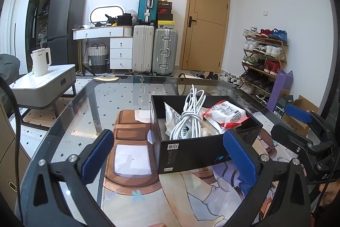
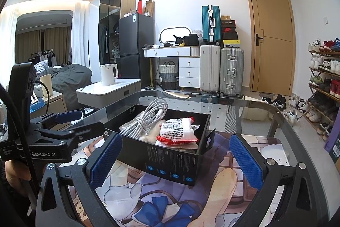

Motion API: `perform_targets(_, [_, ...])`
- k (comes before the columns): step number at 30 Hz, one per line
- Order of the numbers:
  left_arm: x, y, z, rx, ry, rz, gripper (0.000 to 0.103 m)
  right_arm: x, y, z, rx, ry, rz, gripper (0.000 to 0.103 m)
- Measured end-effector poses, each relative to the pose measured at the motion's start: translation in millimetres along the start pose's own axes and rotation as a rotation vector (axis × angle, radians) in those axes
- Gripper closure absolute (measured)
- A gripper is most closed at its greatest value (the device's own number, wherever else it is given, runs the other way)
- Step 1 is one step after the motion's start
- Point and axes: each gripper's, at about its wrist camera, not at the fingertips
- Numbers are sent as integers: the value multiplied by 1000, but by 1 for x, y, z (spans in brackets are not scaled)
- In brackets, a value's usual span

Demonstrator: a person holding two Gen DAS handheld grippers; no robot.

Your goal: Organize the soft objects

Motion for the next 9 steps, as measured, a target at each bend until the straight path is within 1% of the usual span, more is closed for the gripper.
perform_targets(9, [-1, -1, -1, 0, -1, 1, 0, 0, 0, -1, 1, -1, 0, 1])
Point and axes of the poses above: each gripper's, at about its wrist camera, not at the fingertips, and y roughly against the way its jaws point, x to its left, z to its top, and after that the axes turned 13 degrees about -x, right-handed
